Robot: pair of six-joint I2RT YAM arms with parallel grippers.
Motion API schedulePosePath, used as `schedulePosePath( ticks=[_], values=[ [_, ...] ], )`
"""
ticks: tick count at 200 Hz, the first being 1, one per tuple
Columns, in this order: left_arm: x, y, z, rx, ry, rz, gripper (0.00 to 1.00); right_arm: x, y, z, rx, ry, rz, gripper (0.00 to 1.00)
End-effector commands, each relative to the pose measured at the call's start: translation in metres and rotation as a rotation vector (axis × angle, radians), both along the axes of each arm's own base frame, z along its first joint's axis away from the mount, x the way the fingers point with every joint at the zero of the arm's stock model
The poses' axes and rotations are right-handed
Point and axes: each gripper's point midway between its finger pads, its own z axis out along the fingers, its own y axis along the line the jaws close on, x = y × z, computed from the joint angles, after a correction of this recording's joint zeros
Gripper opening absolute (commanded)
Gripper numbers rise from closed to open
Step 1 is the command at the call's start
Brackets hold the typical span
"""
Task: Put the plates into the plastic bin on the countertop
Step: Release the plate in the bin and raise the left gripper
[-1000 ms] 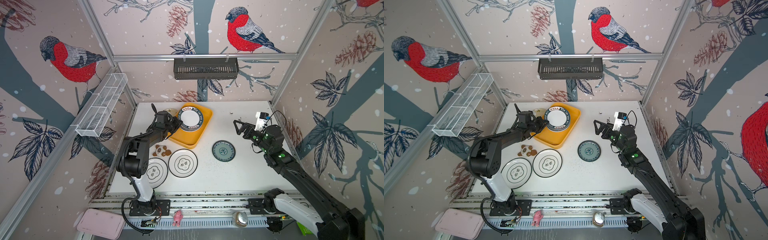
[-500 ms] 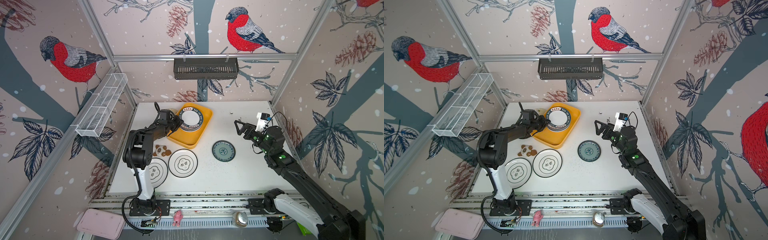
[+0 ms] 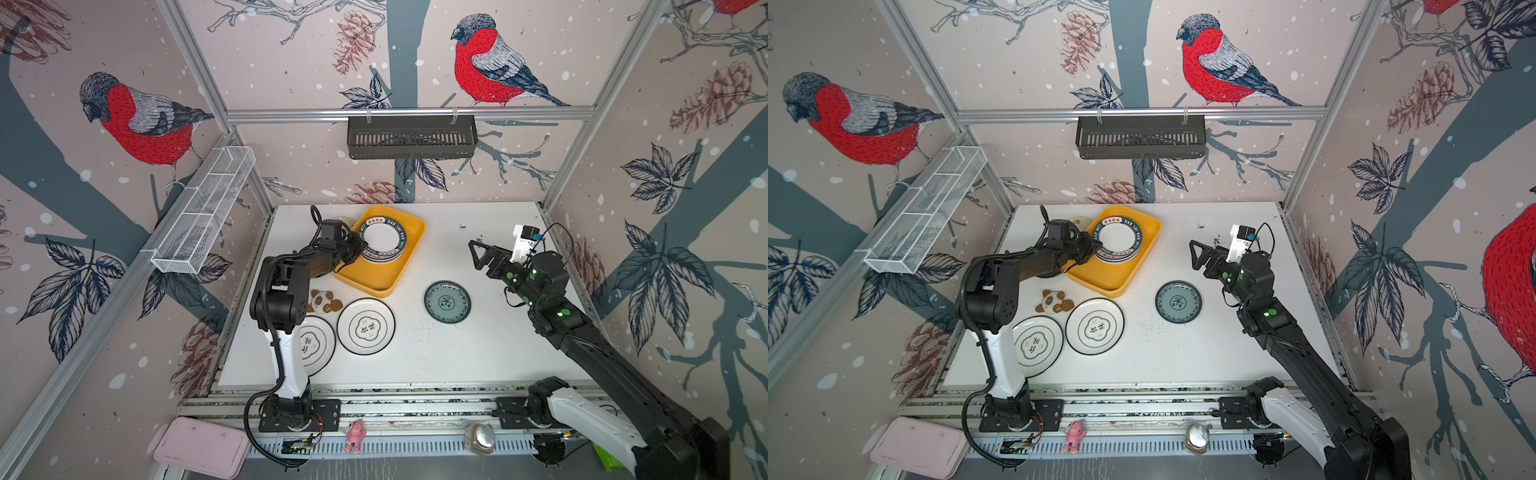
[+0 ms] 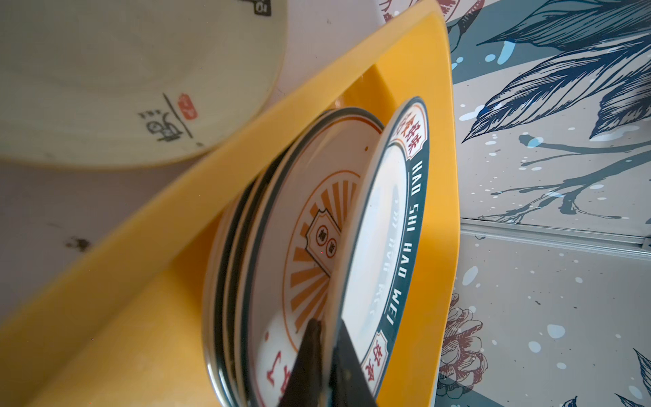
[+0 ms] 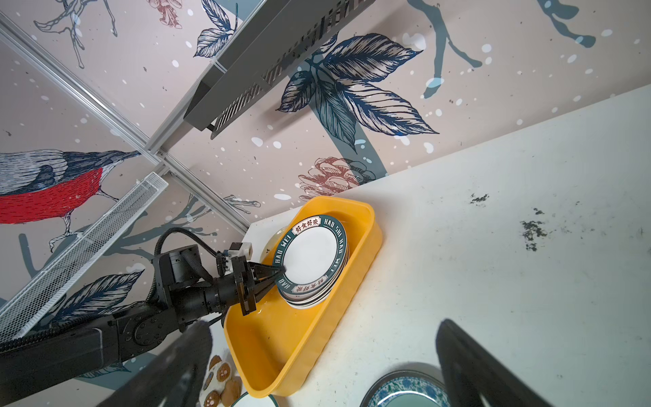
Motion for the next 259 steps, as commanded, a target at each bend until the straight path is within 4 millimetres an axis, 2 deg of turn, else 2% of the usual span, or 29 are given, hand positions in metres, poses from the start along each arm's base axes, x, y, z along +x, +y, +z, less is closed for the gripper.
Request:
schedulePosePath(
  ticks=[1, 40, 76, 83, 92, 122, 145, 186, 221, 259],
  values=[
    [0.001, 0.002, 0.001, 0.005, -0.011, 0.0, 0.12, 0.002, -0.001, 0.008, 0.0, -0.04, -0.006, 1.0],
    [-0.003, 0.006, 0.001, 0.043, -0.01, -0.001, 0.32, 0.001, -0.002, 0.005, 0.001, -0.026, -0.008, 1.0],
    [-0.004, 0.009, 0.011, 0.088, -0.041, -0.014, 0.53, 0.0, -0.002, 0.004, 0.007, -0.02, -0.007, 1.0],
    [-0.005, 0.011, 0.013, 0.103, -0.045, -0.011, 0.62, 0.0, -0.002, 0.003, 0.01, -0.018, -0.006, 1.0],
    [-0.006, 0.012, 0.015, 0.118, -0.05, -0.015, 0.7, 0.0, -0.001, 0.004, 0.012, -0.018, -0.006, 1.0],
    [-0.008, 0.013, 0.019, 0.17, -0.05, -0.039, 0.79, 0.0, 0.0, 0.005, 0.016, -0.02, 0.0, 1.0],
    [-0.011, 0.014, 0.019, 0.237, -0.047, -0.053, 0.96, 0.0, 0.002, 0.003, 0.005, -0.017, 0.009, 1.0],
    [-0.017, 0.015, 0.034, 0.33, -0.084, -0.059, 0.96, -0.003, 0.014, -0.003, -0.02, -0.006, 0.05, 0.99],
    [-0.025, 0.014, 0.061, 0.395, -0.16, -0.059, 0.96, -0.005, 0.028, -0.019, -0.077, 0.032, 0.081, 1.0],
    [-0.044, 0.022, 0.095, 0.514, -0.24, -0.021, 0.96, -0.013, 0.054, -0.02, -0.133, 0.043, 0.158, 1.0]
  ],
)
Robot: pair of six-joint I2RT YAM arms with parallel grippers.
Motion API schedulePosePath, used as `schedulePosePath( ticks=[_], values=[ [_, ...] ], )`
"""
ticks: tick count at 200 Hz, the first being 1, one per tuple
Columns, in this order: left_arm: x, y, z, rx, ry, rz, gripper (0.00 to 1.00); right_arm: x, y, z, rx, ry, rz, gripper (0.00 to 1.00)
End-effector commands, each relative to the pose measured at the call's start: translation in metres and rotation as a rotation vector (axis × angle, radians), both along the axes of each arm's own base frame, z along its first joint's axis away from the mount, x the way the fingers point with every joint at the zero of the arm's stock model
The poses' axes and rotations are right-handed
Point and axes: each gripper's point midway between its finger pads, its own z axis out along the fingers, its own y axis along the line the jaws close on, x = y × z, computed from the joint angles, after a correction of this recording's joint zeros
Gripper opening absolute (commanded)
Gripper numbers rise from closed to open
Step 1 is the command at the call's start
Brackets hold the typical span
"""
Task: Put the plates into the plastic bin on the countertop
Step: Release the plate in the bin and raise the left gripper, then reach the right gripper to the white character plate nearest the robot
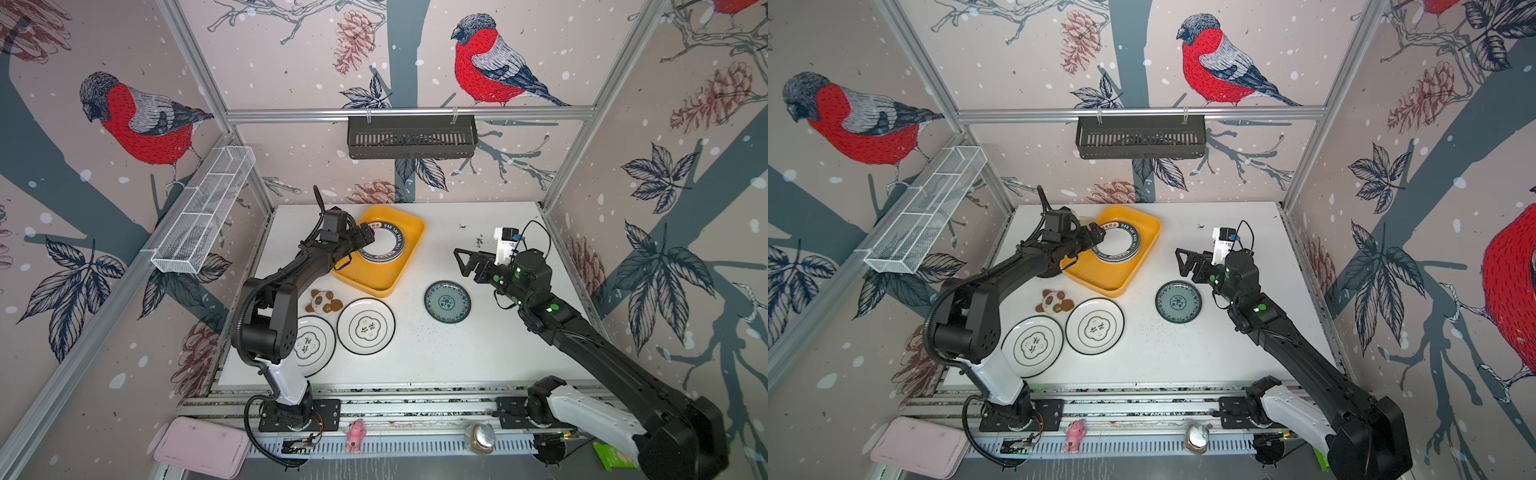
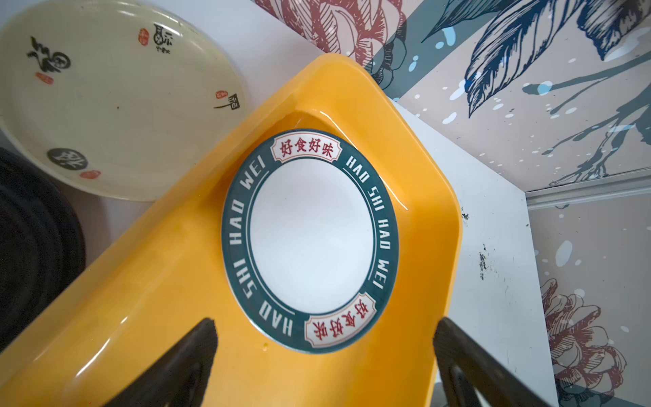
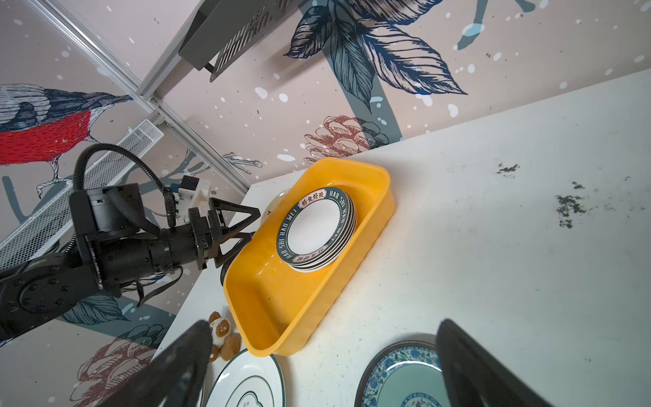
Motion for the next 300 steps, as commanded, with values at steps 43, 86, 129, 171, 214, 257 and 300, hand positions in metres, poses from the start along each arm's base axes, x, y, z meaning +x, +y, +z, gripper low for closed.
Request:
schedulePosePath(
  ticks=[43, 86, 129, 171, 214, 257, 300],
  values=[
    [-0.046, 0.036, 0.051, 0.139, -0.178, 0.094, 0.96, -0.023, 0.048, -0.026, -0.078, 0.073, 0.148, 1.0],
    [-0.09, 0.034, 0.062, 0.124, -0.235, 0.003, 0.96, -0.054, 0.089, -0.062, -0.086, 0.193, 0.287, 1.0],
    [-0.123, 0.044, 0.058, 0.087, -0.207, 0.036, 0.96, -0.082, 0.129, -0.085, -0.034, 0.293, 0.437, 0.98],
    [-0.157, 0.073, 0.052, 0.058, -0.25, 0.181, 0.96, -0.097, 0.158, -0.138, -0.123, 0.431, 0.484, 0.88],
    [-0.177, 0.083, 0.053, 0.021, -0.29, 0.227, 0.97, -0.106, 0.186, -0.18, -0.192, 0.525, 0.521, 0.75],
    [-0.185, 0.086, 0.052, 0.013, -0.285, 0.239, 0.96, -0.1, 0.193, -0.204, -0.203, 0.569, 0.499, 0.7],
    [-0.19, 0.088, 0.056, 0.005, -0.306, 0.241, 0.96, -0.093, 0.202, -0.221, -0.219, 0.609, 0.489, 0.6]
  ],
)
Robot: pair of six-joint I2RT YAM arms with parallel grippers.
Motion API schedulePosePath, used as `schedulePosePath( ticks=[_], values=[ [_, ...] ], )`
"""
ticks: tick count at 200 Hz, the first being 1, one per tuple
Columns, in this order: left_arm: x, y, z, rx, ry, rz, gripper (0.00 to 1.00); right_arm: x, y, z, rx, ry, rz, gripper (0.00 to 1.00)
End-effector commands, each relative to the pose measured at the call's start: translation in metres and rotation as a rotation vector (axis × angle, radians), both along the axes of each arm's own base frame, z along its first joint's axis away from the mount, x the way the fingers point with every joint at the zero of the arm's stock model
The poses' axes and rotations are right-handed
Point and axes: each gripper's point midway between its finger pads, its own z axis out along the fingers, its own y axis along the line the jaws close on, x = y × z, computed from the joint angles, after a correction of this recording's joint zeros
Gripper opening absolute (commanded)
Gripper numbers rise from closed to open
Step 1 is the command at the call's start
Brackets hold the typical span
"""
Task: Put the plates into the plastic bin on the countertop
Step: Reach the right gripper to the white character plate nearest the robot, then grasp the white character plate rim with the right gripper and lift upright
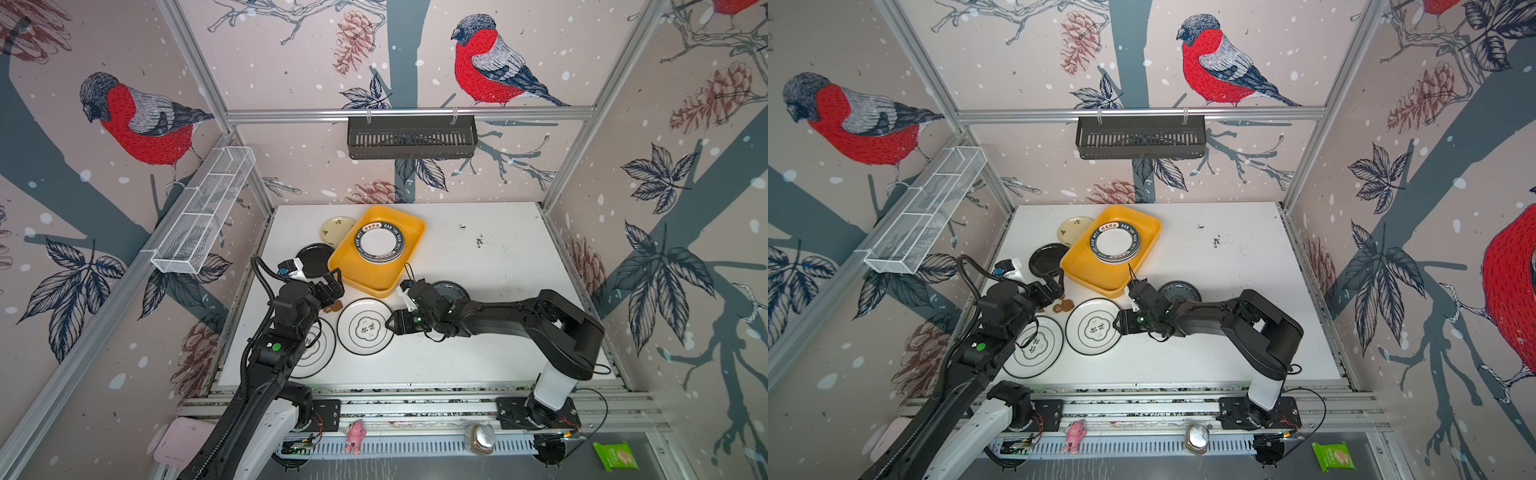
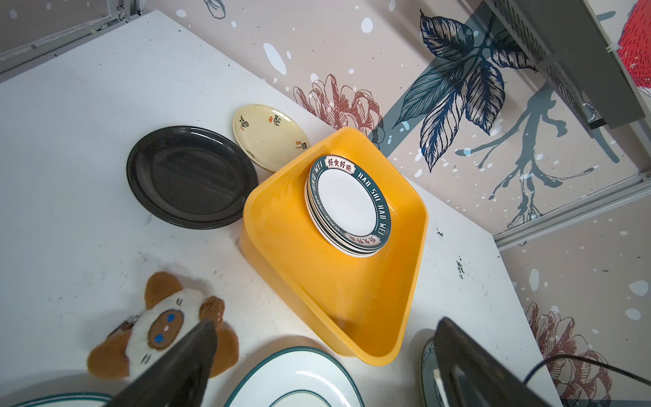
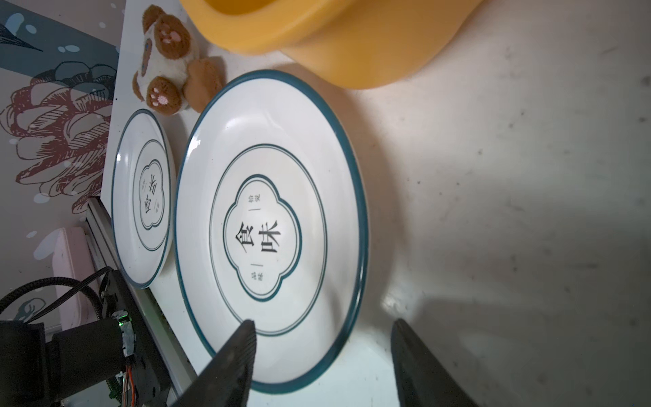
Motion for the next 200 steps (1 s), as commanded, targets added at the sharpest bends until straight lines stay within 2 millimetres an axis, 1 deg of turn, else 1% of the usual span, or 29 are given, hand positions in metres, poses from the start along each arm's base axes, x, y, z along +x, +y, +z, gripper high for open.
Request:
schedulePosePath(
  ticks=[1, 16, 45, 63, 69, 98, 119, 128, 137, 169, 180, 200],
  values=[
    [-0.002, 0.003, -0.002, -0.002, 0.007, 0.015, 0.96, 0.007, 0.009, 0.002, 0.022, -0.002, -0.014, 0.6],
    [-0.003, 0.004, -0.001, 0.003, 0.007, 0.021, 0.96, 0.012, 0.007, -0.006, -0.003, 0.019, -0.045, 0.54],
    [-0.008, 0.014, 0.003, 0.015, -0.003, 0.066, 0.96, 0.012, 0.008, -0.012, 0.005, 0.044, -0.061, 0.46],
    [-0.011, 0.018, 0.01, 0.017, -0.027, 0.084, 0.96, 0.013, 0.005, -0.017, -0.007, 0.058, -0.082, 0.41],
    [-0.012, 0.019, 0.012, 0.019, -0.035, 0.087, 0.96, 0.013, 0.004, -0.019, -0.006, 0.063, -0.086, 0.38],
    [-0.014, 0.021, 0.019, 0.029, -0.049, 0.089, 0.96, 0.014, 0.005, -0.02, 0.002, 0.07, -0.079, 0.28],
    [-0.013, 0.021, 0.02, 0.032, -0.046, 0.09, 0.96, 0.014, 0.005, -0.02, 0.001, 0.068, -0.08, 0.23],
    [-0.013, 0.022, 0.02, 0.033, -0.046, 0.093, 0.96, 0.015, 0.004, -0.02, -0.001, 0.067, -0.086, 0.2],
    [-0.013, 0.022, 0.021, 0.032, -0.046, 0.095, 0.96, 0.017, 0.003, -0.019, 0.001, 0.063, -0.091, 0.15],
    [-0.01, 0.019, 0.016, 0.033, -0.04, 0.082, 0.96, 0.023, -0.006, -0.013, 0.013, 0.065, -0.143, 0.07],
    [-0.009, 0.018, 0.015, 0.031, -0.035, 0.079, 0.96, 0.026, -0.011, -0.007, 0.028, 0.066, -0.169, 0.03],
    [-0.006, 0.016, 0.014, 0.025, -0.031, 0.074, 0.96, 0.031, -0.02, 0.01, 0.072, 0.058, -0.208, 0.03]
  ],
)
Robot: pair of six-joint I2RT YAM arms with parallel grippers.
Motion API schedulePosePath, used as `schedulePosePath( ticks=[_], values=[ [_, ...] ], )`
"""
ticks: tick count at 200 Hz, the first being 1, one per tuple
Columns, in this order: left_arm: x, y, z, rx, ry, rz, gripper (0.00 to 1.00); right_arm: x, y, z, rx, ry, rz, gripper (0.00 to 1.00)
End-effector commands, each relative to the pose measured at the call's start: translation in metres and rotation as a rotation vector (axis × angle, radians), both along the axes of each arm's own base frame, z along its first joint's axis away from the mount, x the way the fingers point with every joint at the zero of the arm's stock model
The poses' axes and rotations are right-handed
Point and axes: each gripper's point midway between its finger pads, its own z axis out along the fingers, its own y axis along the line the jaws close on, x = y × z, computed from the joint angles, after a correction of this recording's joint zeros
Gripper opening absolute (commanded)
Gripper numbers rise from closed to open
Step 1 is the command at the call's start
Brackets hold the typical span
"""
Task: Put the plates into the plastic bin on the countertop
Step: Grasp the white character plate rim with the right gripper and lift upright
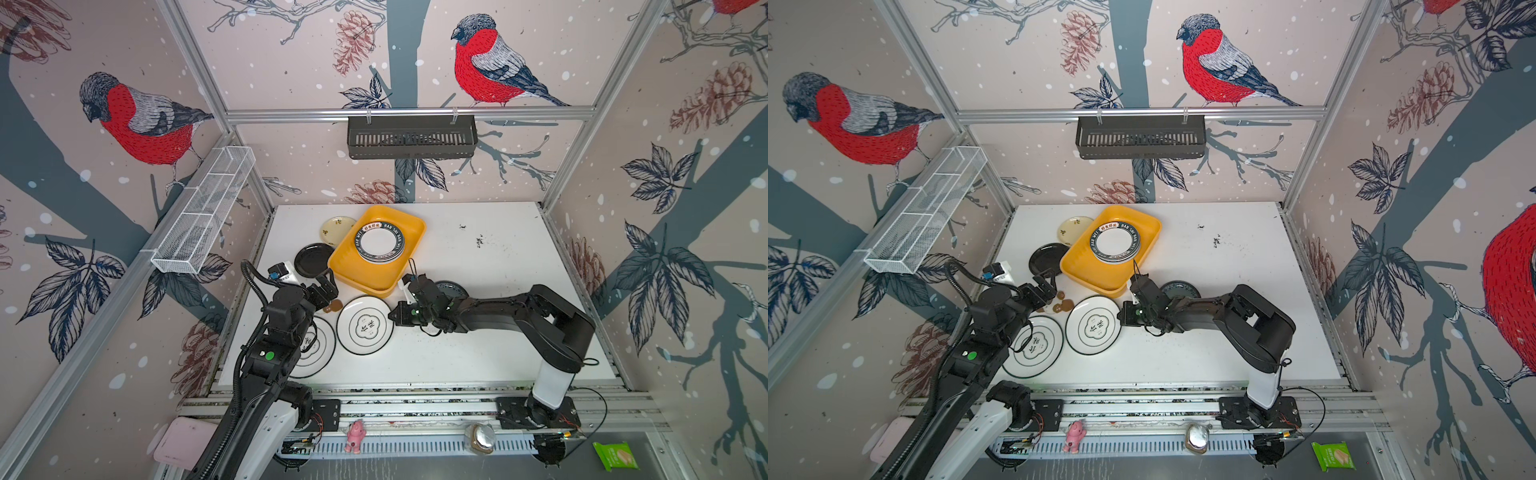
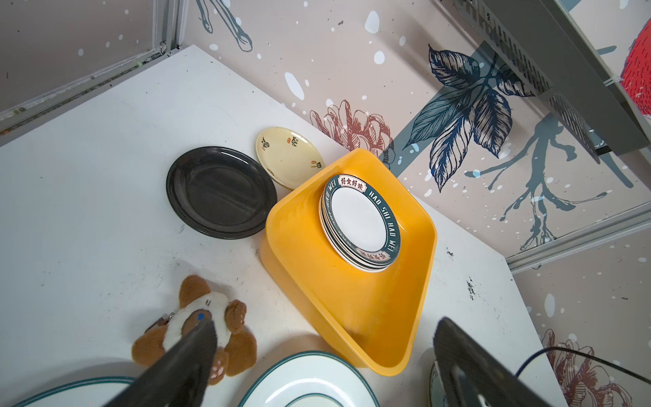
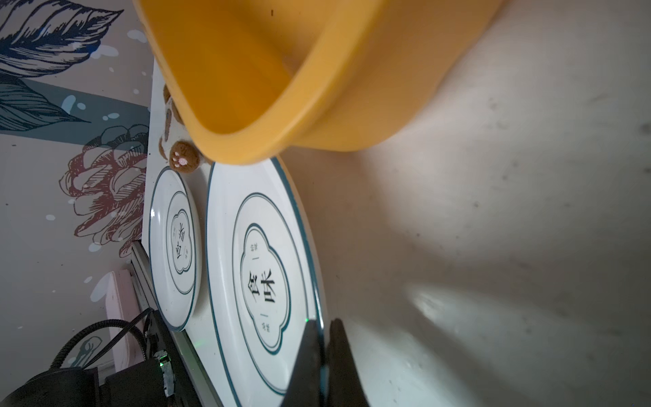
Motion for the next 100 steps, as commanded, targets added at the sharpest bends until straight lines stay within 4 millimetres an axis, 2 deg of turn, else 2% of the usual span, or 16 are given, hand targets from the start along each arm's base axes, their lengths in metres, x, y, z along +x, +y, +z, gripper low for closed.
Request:
schedulePosePath(
  ticks=[1, 25, 63, 100],
  values=[
    [0.004, -0.001, 0.004, -0.001, -0.018, -0.003, 0.96, 0.007, -0.018, 0.006, -0.016, 0.004, -0.079, 0.03],
    [0.009, -0.005, 0.006, -0.009, -0.024, -0.016, 0.96, 0.009, -0.033, 0.022, -0.011, -0.001, -0.111, 0.02],
    [0.018, -0.012, 0.009, 0.001, -0.019, -0.045, 0.96, 0.008, -0.073, 0.034, -0.11, -0.01, -0.181, 0.02],
    [0.032, -0.034, 0.014, -0.015, -0.033, -0.147, 0.96, 0.017, -0.113, 0.068, -0.089, -0.061, -0.284, 0.02]
  ],
)
